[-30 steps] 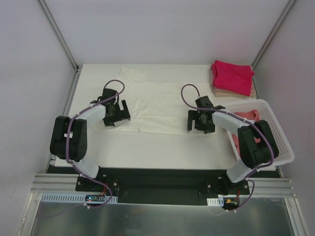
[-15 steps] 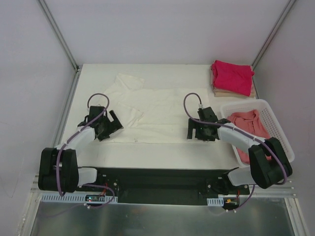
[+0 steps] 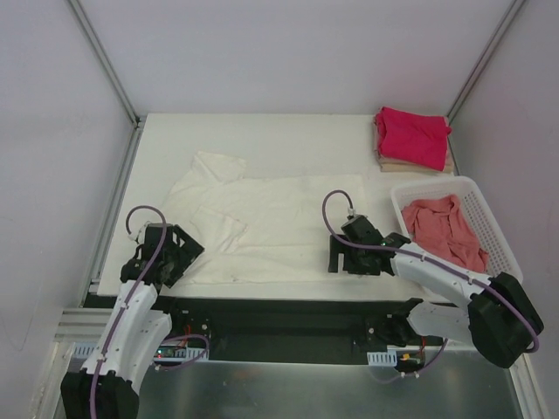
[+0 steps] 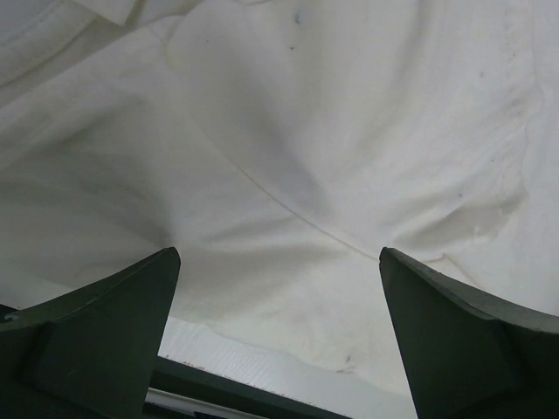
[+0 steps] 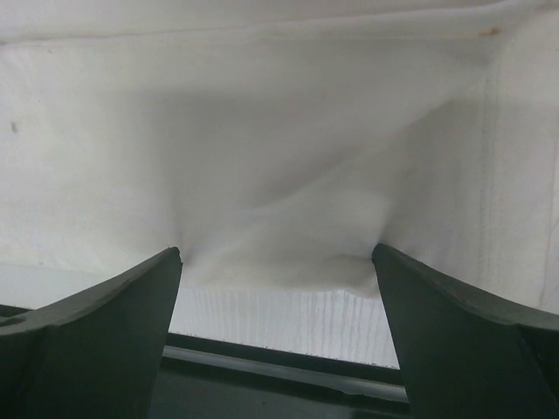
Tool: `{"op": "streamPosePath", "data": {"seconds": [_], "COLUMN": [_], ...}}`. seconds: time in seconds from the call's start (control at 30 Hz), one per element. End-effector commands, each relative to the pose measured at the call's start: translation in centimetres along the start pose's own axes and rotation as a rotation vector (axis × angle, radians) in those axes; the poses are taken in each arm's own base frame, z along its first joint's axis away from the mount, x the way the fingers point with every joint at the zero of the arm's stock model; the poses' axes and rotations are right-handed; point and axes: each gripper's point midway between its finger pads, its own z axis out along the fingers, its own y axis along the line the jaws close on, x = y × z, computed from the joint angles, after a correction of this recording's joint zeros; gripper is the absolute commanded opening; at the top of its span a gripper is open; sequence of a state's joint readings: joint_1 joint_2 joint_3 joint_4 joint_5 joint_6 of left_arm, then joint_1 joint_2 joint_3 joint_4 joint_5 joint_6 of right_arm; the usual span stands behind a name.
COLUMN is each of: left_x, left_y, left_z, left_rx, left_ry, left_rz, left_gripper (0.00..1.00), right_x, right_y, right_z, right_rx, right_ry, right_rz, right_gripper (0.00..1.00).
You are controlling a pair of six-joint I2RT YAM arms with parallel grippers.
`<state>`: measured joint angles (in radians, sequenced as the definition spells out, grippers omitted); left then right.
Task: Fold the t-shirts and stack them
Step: Fold the tshirt
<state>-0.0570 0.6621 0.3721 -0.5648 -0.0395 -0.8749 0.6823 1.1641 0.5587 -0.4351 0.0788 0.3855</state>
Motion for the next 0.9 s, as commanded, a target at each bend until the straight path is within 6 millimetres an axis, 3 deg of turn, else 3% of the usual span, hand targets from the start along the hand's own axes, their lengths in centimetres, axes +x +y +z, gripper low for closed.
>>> {"op": "streamPosePath", "data": {"seconds": [0.0, 0.13, 0.2, 0.33, 0.4, 0.6, 0.63, 0.7, 0.73, 0.87], "left_x": [-1.0, -4.0, -5.3, -9.7, -10.8, -16.1, -17.7, -18.5, -19.7, -21.3], "left_y": [0.3, -2.1, -3.1, -7.9, -10.1, -18.3, -20.6, -23.0, -24.9, -27.9], "left_z": [-1.7, -3.6, -4.4, -6.0, -5.9, -3.0, -1.7, 0.0, 2.0, 6.8], "left_rx": [-0.026, 0.011, 0.024, 0.098, 0.139, 0.132, 0.134, 0.155, 0.155, 0.096], "left_ry": [-0.047, -0.128, -0.162, -0.247, -0.241, -0.195, -0.186, -0.143, -0.130, -0.091], "left_rz": [-0.042, -0.005, 0.006, 0.046, 0.068, 0.211, 0.252, 0.303, 0.339, 0.447], "left_gripper": [0.99, 0.99, 0.99, 0.99, 0.99, 0.99, 0.99, 0.99, 0.99, 0.99], "right_x": [0.6, -3.7, -4.9, -7.4, -8.1, -8.3, -8.2, -8.1, -8.1, -7.9], "right_y": [-0.3, -0.3, -0.7, -0.5, -0.3, -0.8, -0.9, -1.2, -1.4, -1.8], "right_z": [-1.9, -4.6, -5.6, -7.3, -7.9, -7.1, -6.9, -6.7, -6.5, -6.1], "right_rx": [0.030, 0.080, 0.104, 0.117, 0.116, 0.164, 0.173, 0.190, 0.201, 0.216], "right_ry": [0.010, -0.149, -0.197, -0.299, -0.320, -0.292, -0.283, -0.275, -0.273, -0.250], "right_rz": [0.008, -0.001, 0.005, 0.009, 0.001, -0.037, -0.042, -0.043, -0.042, -0.042], "right_gripper": [0.97, 0.97, 0.97, 0.97, 0.97, 0.97, 0.97, 0.97, 0.97, 0.97]}}
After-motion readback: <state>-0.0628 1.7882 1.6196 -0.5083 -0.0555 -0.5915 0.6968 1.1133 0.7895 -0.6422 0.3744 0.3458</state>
